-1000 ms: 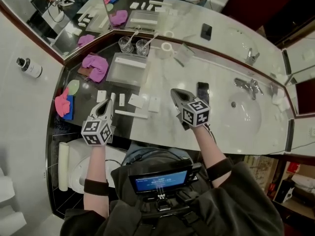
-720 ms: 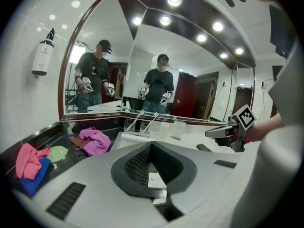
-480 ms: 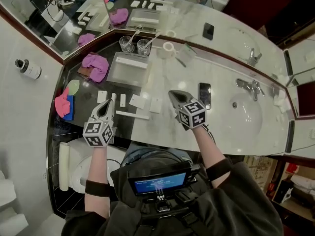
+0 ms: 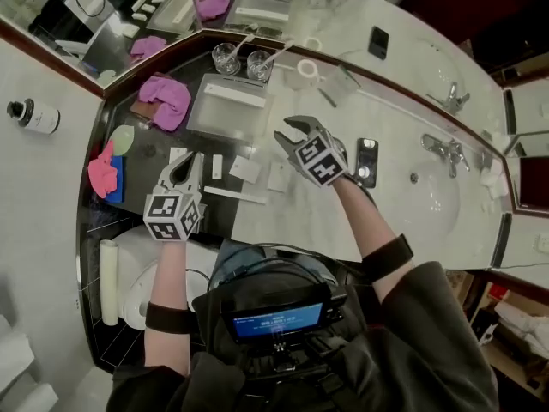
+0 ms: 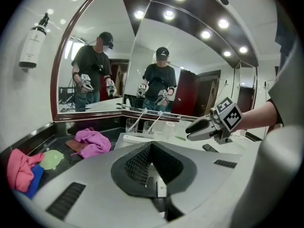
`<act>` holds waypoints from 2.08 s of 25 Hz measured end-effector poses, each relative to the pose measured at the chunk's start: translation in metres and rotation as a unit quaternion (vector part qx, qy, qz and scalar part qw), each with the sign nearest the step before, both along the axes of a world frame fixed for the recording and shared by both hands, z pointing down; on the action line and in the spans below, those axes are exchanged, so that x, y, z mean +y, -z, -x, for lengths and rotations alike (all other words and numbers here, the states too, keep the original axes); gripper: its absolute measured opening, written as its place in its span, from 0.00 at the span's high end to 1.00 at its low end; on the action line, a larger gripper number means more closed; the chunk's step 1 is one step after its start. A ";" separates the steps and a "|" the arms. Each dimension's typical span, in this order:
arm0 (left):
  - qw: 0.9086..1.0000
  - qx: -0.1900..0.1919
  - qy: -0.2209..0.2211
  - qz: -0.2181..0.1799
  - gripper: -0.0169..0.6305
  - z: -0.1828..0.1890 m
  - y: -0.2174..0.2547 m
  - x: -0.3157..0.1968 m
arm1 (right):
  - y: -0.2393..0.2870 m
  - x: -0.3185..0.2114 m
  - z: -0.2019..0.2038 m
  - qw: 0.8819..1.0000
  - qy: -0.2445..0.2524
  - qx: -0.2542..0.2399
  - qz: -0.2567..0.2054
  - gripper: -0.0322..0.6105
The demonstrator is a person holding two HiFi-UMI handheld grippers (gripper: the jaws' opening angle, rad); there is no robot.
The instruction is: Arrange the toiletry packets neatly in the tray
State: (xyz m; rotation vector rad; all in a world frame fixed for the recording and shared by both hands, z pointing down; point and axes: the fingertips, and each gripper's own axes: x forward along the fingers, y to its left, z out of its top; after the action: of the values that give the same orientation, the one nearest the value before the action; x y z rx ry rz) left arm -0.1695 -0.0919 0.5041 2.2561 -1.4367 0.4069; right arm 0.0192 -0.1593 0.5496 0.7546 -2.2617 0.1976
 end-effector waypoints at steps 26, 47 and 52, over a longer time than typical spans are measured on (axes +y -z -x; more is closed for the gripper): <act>0.999 0.020 0.024 0.024 0.97 0.045 -0.042 -0.049 | -0.130 -0.100 0.072 0.960 0.162 0.190 0.127 0.72; 0.999 0.016 0.033 0.015 0.97 0.039 -0.026 -0.016 | -0.068 -0.062 0.052 0.987 0.103 0.092 0.077 0.73; 0.999 0.010 0.035 0.010 0.97 0.029 -0.017 0.001 | -0.035 -0.035 0.040 0.994 0.088 0.050 0.050 0.73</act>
State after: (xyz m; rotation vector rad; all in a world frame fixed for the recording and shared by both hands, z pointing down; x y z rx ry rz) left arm -0.1982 -0.0907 0.5207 2.1816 -1.4894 0.3744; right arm -0.0210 -0.1938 0.5848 0.4989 -2.1911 0.1828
